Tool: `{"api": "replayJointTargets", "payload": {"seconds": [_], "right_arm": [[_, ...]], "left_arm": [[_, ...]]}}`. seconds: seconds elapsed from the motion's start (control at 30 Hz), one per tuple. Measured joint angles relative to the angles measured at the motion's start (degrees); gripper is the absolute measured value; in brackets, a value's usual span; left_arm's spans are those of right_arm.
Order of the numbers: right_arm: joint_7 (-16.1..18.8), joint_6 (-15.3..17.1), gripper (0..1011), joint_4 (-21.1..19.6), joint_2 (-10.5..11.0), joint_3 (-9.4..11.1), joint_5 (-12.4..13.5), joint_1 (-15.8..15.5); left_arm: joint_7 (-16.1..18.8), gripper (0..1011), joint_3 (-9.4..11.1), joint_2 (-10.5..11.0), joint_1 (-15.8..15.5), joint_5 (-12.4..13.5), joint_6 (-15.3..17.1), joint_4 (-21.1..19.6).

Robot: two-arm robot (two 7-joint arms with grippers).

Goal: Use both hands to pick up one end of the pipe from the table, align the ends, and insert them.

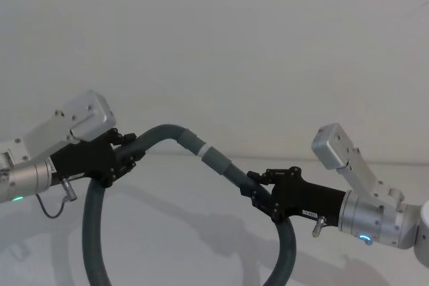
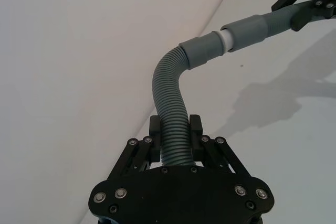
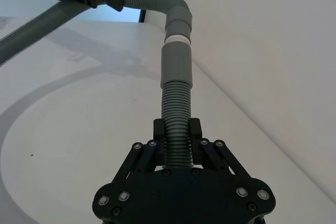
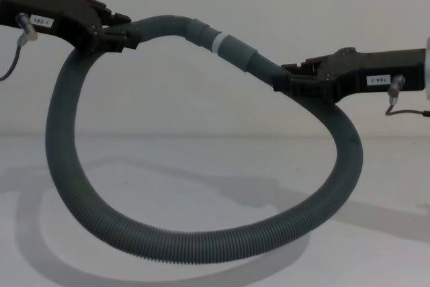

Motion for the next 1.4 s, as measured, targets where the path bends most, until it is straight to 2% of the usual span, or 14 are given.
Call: {"api": "replayJointTargets", "payload": {"seconds": [0.4,0.93,1.4], "right_arm": [[-1.9,1.6,249,0.3,-0.1,0.6,-0.9,0.3],[-4.0,2.8,250,1.4,-0.2,2.3,-2.0,0.5],[-4.5,3.1,250,1.9,0.0,2.9,-2.5,0.7]], "left_arm": [[-0.5,288,-0.1,-1.7,0.1,-0.1,-1.4,1.5],[-1.5,288,0.8,-4.4,-1.3,-0.6,-4.3,5.7],[-1.8,288,1.1,-5.4,-1.9,-1.2,-5.4,7.5]]}}
